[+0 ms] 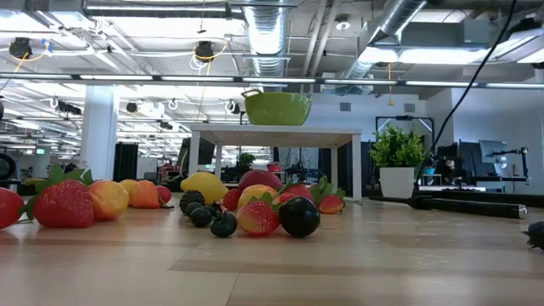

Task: Pick & Place Fruit
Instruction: Put the red strawberry into the green strainer bowl

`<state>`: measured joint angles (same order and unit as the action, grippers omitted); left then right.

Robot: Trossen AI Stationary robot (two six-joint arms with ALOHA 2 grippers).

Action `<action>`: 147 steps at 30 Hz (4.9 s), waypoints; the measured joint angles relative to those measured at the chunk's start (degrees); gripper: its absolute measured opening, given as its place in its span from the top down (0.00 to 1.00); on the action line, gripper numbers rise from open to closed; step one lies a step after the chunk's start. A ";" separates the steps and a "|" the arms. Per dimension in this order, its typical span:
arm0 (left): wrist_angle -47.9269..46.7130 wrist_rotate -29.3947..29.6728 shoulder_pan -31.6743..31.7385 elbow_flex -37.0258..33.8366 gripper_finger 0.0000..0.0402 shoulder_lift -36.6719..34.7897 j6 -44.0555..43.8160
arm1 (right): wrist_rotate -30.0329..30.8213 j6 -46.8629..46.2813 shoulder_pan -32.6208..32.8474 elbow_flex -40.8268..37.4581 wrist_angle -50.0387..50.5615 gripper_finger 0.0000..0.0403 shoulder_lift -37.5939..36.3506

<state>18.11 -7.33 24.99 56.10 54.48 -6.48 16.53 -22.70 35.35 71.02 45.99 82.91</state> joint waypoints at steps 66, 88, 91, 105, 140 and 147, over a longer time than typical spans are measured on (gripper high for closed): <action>0.02 0.00 0.00 0.00 0.65 0.00 0.00 | -4.63 -6.23 13.27 -0.08 6.56 1.00 26.04; 0.02 0.01 -0.01 0.01 0.65 -0.02 0.00 | 16.16 20.28 -9.51 -0.04 -9.40 1.00 -1.24; 0.00 0.02 0.00 0.00 0.65 -0.01 0.00 | 12.73 26.97 -15.86 -0.04 -17.50 1.00 -3.87; 0.00 0.00 0.00 0.00 0.65 -0.01 0.00 | -20.14 32.13 -44.65 0.06 -41.63 1.00 -2.86; 0.02 0.00 -0.02 0.00 0.65 -0.01 0.00 | -30.16 28.04 -59.14 -0.07 -41.94 0.83 6.45; 0.00 0.01 -0.01 0.00 0.65 -0.02 0.00 | -30.21 30.77 -58.31 -0.07 -42.06 0.76 4.69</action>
<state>18.11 -7.33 24.99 56.10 54.46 -6.48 -13.67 8.07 -22.97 70.96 3.93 87.59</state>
